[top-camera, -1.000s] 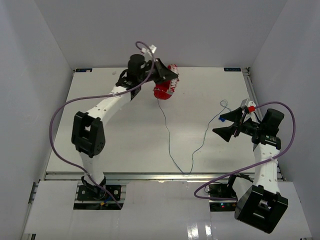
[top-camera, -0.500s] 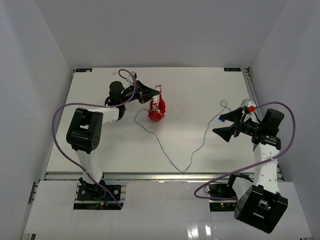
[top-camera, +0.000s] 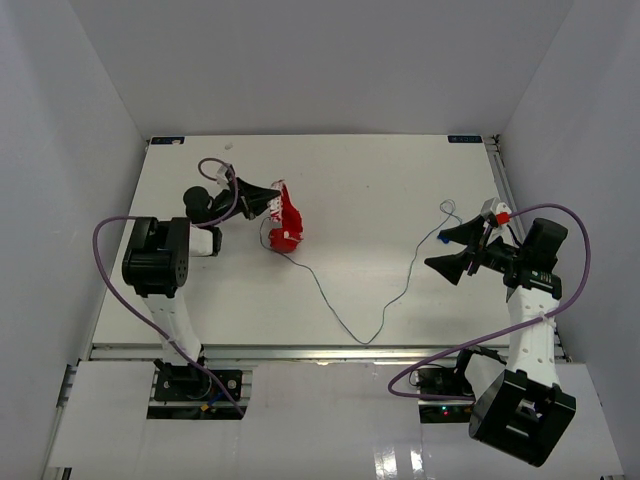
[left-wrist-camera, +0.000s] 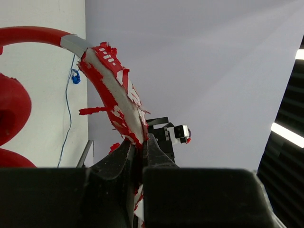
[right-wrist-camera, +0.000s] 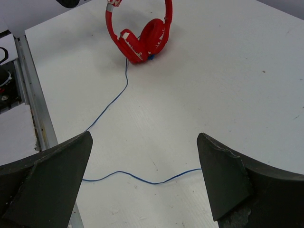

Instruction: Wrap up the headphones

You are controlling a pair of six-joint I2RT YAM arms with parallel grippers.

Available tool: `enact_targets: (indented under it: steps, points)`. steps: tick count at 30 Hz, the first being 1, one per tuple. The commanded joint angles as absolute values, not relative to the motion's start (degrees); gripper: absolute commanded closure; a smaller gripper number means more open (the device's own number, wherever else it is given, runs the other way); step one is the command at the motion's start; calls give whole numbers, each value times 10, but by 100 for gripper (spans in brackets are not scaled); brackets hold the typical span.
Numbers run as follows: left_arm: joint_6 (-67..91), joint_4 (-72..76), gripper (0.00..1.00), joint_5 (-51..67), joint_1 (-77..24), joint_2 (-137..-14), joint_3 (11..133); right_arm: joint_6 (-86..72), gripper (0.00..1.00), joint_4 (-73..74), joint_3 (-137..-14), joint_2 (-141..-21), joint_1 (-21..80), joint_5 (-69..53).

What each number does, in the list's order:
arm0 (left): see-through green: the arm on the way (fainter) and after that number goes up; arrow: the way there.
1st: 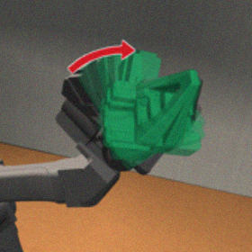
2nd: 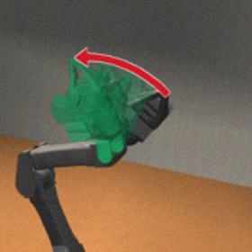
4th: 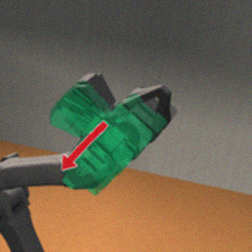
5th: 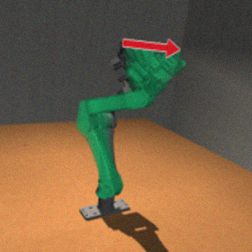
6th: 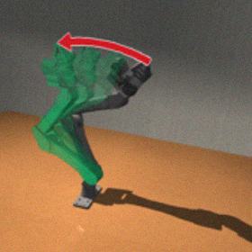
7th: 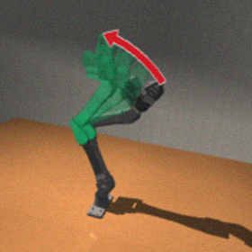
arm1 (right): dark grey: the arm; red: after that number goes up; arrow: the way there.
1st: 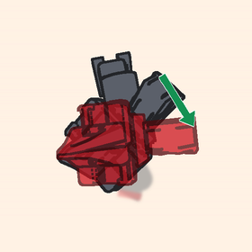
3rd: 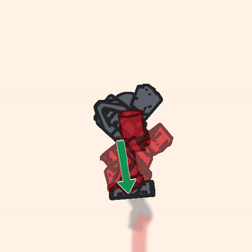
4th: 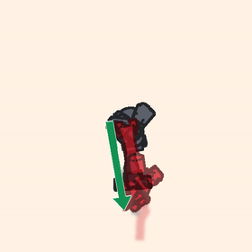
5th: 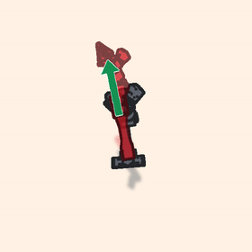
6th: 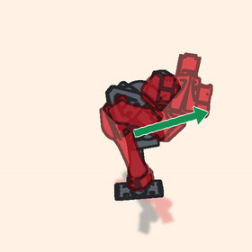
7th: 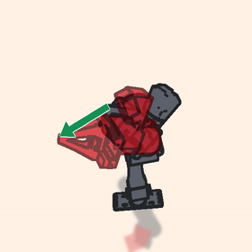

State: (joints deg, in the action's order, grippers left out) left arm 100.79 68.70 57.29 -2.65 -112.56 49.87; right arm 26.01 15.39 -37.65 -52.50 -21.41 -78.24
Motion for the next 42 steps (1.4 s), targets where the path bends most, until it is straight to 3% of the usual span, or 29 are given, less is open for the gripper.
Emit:
enact_targets:
  steps: [1,6,10,13,14,15,16,26,34,42]
  points:
    - [1028,773,86,624,-1,-1128,484,267,3,161,-377,-526,-217,-800]
    - [972,712,69,653,52,-1120,479,268,3,161,-377,-529,-217,-799]
    - [871,567,49,682,84,-1091,486,269,3,162,-377,-531,-217,-799]
    - [632,313,34,672,101,-1046,533,269,3,161,-378,-532,-216,-799]
    - [619,211,30,652,101,-1045,562,269,3,162,-378,-533,-216,-799]
    - [438,51,25,604,99,-1036,617,269,3,162,-379,-533,-216,-799]
    - [382,-39,24,573,98,-1033,648,269,3,163,-379,-533,-216,-799]
    - [203,-310,24,330,68,-1035,765,272,3,168,-381,-531,-213,-800]
    - [136,-371,26,100,-31,-1040,794,272,3,169,-381,-527,-212,-803]
    - [118,-388,43,-26,-58,-1028,807,273,3,171,-382,-526,-212,-803]
